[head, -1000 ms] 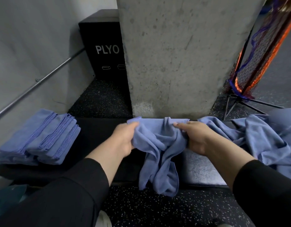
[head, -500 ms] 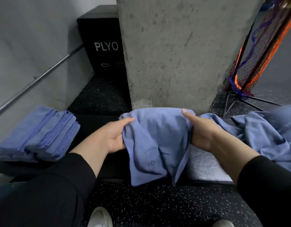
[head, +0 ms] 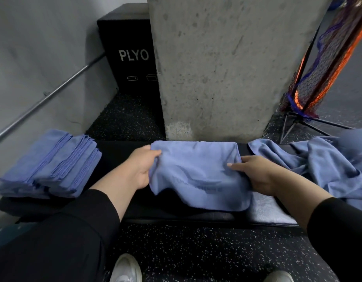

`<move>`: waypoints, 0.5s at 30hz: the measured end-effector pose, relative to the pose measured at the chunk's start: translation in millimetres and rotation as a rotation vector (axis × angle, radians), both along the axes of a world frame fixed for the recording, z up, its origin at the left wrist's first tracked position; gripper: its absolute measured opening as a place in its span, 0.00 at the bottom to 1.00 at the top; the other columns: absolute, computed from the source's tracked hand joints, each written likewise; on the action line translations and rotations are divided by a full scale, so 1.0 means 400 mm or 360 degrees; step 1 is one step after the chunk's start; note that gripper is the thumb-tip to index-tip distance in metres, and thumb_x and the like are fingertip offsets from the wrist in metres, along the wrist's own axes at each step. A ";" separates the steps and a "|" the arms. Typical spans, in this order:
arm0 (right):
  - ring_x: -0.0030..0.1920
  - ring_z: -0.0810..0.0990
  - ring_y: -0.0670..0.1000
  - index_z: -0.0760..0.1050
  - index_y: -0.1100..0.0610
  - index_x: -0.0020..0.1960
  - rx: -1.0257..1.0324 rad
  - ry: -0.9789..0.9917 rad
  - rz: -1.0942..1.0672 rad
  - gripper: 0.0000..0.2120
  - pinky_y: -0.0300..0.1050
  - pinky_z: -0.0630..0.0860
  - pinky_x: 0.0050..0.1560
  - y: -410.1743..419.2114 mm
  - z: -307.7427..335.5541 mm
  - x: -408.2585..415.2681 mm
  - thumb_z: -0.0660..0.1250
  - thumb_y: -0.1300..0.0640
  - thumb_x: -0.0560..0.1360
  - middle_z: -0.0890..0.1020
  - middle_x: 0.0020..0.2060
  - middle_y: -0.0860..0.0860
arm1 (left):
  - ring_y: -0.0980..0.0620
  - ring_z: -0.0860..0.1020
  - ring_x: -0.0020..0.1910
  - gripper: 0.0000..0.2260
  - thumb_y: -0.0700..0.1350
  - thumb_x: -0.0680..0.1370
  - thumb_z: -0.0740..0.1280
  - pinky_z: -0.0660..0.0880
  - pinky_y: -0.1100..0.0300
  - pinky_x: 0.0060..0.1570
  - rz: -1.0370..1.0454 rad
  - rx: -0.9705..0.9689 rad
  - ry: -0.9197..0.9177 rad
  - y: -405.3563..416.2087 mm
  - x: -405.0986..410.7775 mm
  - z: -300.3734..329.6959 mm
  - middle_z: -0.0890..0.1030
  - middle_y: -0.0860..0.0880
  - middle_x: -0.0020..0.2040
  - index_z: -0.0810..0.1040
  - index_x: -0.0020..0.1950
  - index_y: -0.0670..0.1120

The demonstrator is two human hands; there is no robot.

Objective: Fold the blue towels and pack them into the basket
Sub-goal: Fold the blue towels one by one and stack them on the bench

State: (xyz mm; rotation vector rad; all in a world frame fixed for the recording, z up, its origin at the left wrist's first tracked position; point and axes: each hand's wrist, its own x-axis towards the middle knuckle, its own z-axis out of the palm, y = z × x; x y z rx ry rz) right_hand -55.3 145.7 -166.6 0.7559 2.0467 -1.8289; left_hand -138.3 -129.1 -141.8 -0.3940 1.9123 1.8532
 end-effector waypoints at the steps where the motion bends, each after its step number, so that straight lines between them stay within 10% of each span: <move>1: 0.49 0.84 0.58 0.80 0.62 0.54 0.0156 0.0035 -0.0019 0.08 0.53 0.80 0.50 0.002 -0.005 0.001 0.69 0.58 0.79 0.86 0.50 0.60 | 0.50 0.82 0.39 0.10 0.35 0.83 0.60 0.78 0.60 0.34 0.0044 -0.0072 0.0057 -0.006 -0.006 -0.003 0.83 0.43 0.46 0.80 0.57 0.42; 7: 0.38 0.74 0.53 0.75 0.60 0.47 0.1211 0.0205 0.0153 0.12 0.47 0.62 0.35 0.013 0.022 0.012 0.71 0.51 0.77 0.77 0.33 0.51 | 0.48 0.83 0.46 0.10 0.41 0.81 0.68 0.80 0.51 0.48 -0.0111 -0.0425 0.0137 -0.055 -0.005 -0.030 0.84 0.45 0.50 0.79 0.62 0.44; 15: 0.40 0.77 0.48 0.74 0.52 0.54 0.0842 0.0236 0.0045 0.12 0.44 0.72 0.40 -0.011 0.011 0.063 0.75 0.59 0.74 0.80 0.39 0.47 | 0.47 0.83 0.52 0.26 0.34 0.78 0.63 0.80 0.48 0.53 -0.0372 -0.0295 0.0189 -0.077 0.044 -0.039 0.85 0.45 0.53 0.70 0.71 0.58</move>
